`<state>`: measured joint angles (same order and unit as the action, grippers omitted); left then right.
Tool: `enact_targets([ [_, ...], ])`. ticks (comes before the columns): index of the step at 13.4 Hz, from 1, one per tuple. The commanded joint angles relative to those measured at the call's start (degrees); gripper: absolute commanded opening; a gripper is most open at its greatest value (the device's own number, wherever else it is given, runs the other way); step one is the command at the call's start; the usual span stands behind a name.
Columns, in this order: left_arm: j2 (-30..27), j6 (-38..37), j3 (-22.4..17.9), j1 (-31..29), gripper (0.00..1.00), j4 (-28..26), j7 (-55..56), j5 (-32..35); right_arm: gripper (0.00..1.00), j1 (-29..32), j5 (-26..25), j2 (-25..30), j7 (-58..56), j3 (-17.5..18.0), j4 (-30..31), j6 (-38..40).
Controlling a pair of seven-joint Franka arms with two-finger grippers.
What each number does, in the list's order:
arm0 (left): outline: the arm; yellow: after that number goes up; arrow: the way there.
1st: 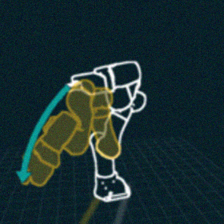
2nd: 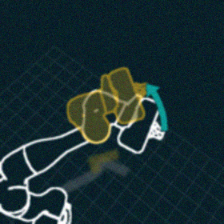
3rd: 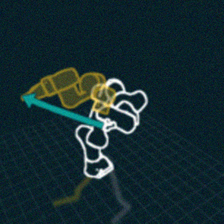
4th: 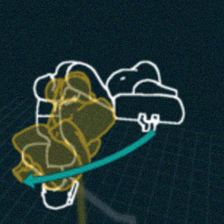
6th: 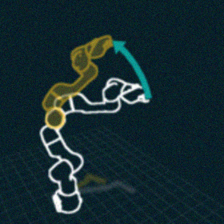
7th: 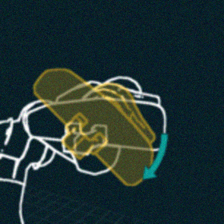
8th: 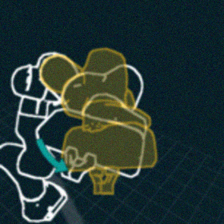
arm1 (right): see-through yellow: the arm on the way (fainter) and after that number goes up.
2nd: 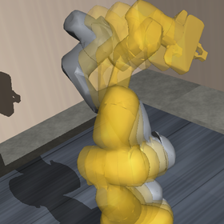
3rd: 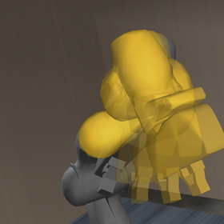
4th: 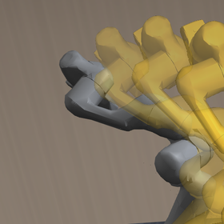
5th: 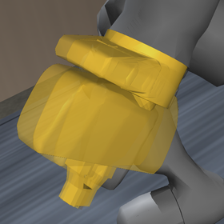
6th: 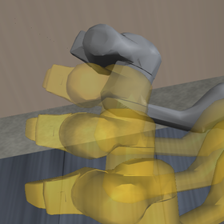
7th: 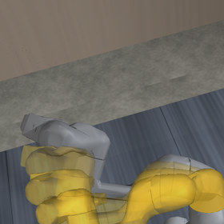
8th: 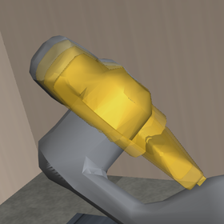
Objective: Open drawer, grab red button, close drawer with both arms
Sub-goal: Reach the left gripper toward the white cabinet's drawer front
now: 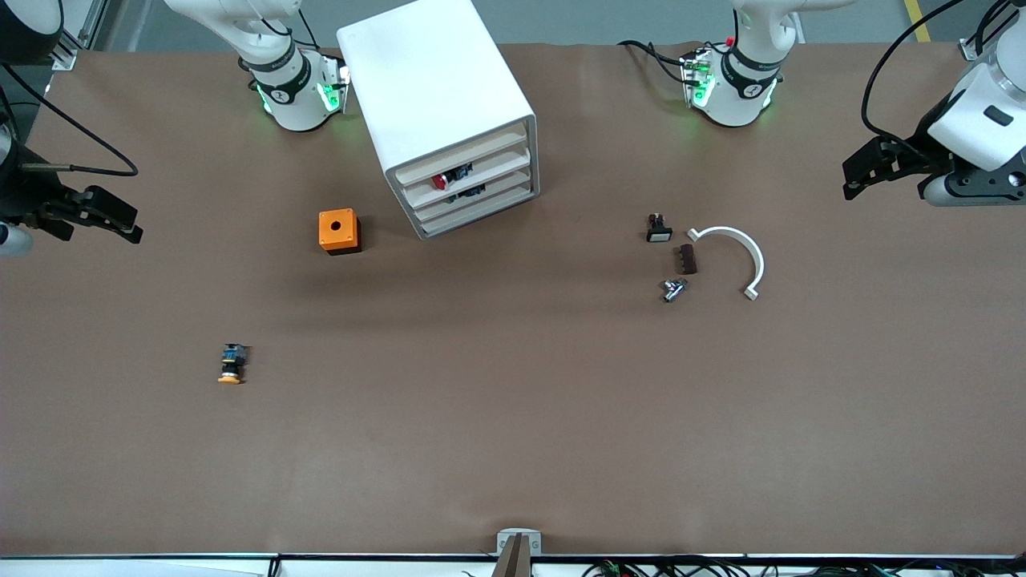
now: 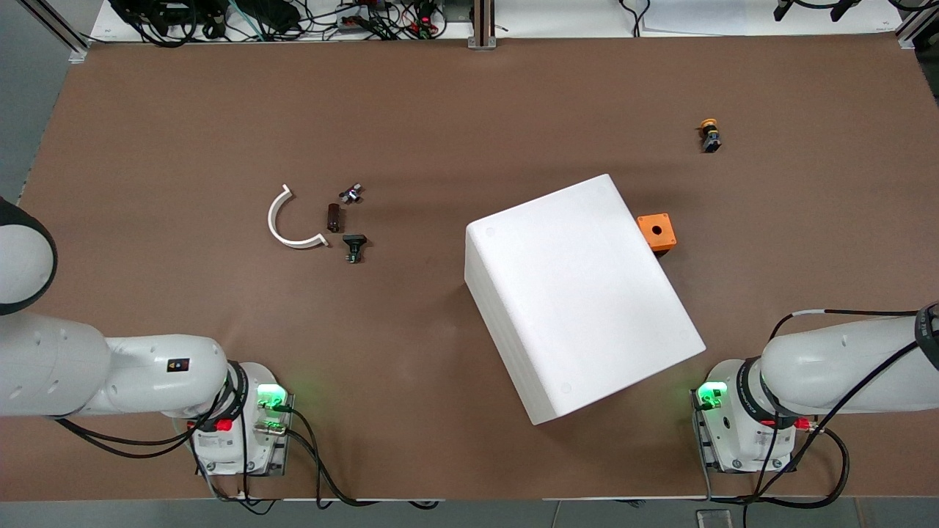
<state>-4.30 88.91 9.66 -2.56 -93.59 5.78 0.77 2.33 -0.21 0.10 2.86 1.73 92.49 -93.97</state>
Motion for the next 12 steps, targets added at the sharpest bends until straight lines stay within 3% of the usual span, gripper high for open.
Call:
enact_targets([
  [1, 0.3, -0.8, 0.2, -0.4, 1.0, 1.1, -0.9, -0.2, 1.0, 0.4, -0.2, 0.4, 0.5, 0.2, 0.0, 0.5],
  [8, 2.5, -0.6, 0.2, -0.3, 1.0, 1.4, -1.2, -0.2, 1.0, 1.2, -0.2, 0.3, -0.2, 0.1, 0.1, 0.4],
  [12, 7.1, -0.3, 0.2, 0.3, 1.0, 1.4, 0.3, -0.8, 1.0, 1.2, -0.2, 0.4, -0.2, 0.1, 0.1, 0.5],
])
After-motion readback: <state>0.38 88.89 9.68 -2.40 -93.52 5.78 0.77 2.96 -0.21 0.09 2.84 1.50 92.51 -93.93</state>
